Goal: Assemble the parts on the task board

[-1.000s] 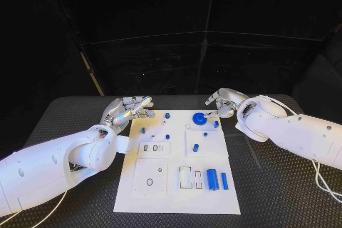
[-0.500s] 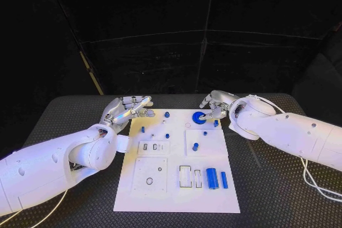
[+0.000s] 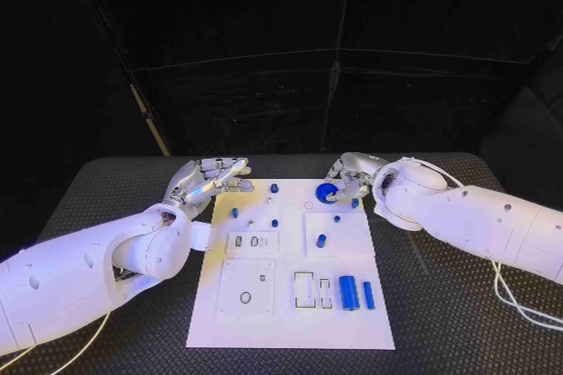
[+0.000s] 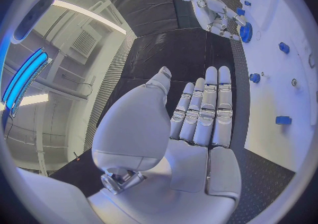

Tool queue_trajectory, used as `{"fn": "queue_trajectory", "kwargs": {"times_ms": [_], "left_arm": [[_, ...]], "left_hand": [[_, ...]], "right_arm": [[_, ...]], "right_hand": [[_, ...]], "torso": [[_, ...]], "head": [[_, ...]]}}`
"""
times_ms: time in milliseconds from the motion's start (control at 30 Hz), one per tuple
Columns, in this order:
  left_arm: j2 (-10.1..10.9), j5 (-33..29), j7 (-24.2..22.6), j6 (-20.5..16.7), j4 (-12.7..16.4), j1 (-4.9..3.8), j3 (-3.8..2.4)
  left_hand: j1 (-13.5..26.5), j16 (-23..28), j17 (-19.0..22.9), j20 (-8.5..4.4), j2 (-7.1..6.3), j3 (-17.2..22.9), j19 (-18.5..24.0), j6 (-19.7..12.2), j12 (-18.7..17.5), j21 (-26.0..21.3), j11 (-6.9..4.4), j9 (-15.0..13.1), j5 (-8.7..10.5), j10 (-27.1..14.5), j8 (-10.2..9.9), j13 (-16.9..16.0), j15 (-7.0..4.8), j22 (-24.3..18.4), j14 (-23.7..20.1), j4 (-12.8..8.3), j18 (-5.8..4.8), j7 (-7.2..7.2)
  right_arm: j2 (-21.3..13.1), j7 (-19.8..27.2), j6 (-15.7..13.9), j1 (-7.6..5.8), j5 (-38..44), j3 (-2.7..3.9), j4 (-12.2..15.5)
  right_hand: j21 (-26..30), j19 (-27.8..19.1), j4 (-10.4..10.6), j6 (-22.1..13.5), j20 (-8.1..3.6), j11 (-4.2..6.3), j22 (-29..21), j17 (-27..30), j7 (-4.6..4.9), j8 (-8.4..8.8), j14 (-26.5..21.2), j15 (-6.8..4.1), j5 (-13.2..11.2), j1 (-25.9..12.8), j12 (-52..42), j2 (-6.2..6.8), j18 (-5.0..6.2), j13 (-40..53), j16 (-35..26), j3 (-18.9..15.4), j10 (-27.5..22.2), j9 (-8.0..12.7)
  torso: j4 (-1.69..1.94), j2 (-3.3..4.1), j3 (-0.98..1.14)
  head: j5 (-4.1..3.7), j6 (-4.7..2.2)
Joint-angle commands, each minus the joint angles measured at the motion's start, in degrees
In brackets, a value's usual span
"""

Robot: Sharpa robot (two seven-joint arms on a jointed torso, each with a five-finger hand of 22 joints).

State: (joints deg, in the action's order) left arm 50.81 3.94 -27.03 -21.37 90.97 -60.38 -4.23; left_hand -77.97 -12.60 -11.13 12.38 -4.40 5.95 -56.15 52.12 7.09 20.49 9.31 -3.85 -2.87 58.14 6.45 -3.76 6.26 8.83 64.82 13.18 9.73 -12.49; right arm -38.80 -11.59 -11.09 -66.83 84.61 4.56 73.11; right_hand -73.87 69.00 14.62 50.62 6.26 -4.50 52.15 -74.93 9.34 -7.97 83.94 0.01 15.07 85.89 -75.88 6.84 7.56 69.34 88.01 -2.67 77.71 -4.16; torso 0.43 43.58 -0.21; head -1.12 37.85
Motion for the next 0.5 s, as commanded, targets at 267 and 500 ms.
{"fn": "queue_trajectory", "kwargs": {"times_ms": [267, 500], "left_arm": [[-0.03, 0.23, -0.25, 0.72, 0.01, -0.06, -0.06], [-0.03, 0.23, -0.23, 0.71, -0.03, -0.06, -0.06]], "left_hand": [[-0.1, 0.29, -0.06, -0.01, 0.26, -0.21, -0.53, 0.18, -0.39, -0.1, 0.36, 0.08, 0.01, 0.06, -0.37, 0.07, 0.1, -0.06, 0.2, -0.04, 0.7, -0.37], [-0.14, 0.41, -0.15, 0.0, 0.37, -0.23, -0.55, 0.22, -0.48, -0.15, 0.33, 0.07, 0.02, 0.1, -0.46, 0.07, 0.09, -0.11, 0.23, -0.09, 0.7, -0.32]], "right_arm": [[0.62, -0.08, 2.53, 0.14, 1.82, 0.02, -1.06], [0.76, -0.04, 3.12, 0.27, 2.17, 0.02, -1.3]], "right_hand": [[-0.26, 0.05, -0.67, 0.62, 0.17, 0.08, 0.16, -8.92, 0.07, -0.39, 4.85, 0.21, 0.29, 0.77, -0.64, -0.4, -0.45, 0.32, 0.26, 0.16, 0.49, -0.08], [-0.32, -0.03, -1.34, 1.35, 0.11, 0.21, 0.16, -8.94, -0.04, -0.86, 4.85, 0.13, 0.41, 1.22, -0.84, -1.21, -0.43, 0.53, 0.27, 0.49, 0.39, -0.12]], "torso": [[-0.01, 0.0, 0.03], [0.0, 0.01, 0.05]], "head": [[0.18, 0.29], [0.19, 0.41]]}}
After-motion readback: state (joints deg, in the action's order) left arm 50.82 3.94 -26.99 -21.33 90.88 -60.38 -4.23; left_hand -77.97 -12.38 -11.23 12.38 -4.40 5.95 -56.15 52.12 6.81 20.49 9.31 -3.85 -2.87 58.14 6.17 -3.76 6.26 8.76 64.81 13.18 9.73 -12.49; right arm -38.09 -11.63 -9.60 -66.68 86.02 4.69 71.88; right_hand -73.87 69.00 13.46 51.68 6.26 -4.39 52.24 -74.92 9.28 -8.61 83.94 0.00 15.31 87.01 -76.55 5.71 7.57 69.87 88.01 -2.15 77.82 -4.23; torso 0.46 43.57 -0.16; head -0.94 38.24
